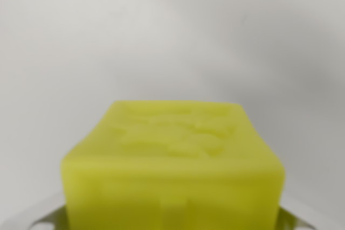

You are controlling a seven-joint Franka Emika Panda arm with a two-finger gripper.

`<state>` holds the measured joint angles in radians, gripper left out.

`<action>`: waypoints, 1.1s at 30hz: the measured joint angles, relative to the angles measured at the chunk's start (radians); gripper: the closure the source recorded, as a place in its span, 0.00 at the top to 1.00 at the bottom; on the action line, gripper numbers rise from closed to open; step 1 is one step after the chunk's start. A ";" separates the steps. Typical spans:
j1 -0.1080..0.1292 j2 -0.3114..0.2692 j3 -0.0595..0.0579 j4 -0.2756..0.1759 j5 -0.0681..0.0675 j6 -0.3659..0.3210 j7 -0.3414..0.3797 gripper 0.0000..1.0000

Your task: Pick yellow cube

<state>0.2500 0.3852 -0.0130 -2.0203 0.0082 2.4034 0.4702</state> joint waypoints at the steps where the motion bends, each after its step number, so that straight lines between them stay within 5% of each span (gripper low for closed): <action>1: 0.000 -0.004 0.000 0.001 0.000 -0.005 0.000 0.00; 33: 0.000 -0.129 0.000 0.048 -0.003 -0.177 0.002 0.00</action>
<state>0.2498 0.2564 -0.0130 -1.9722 0.0051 2.2264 0.4722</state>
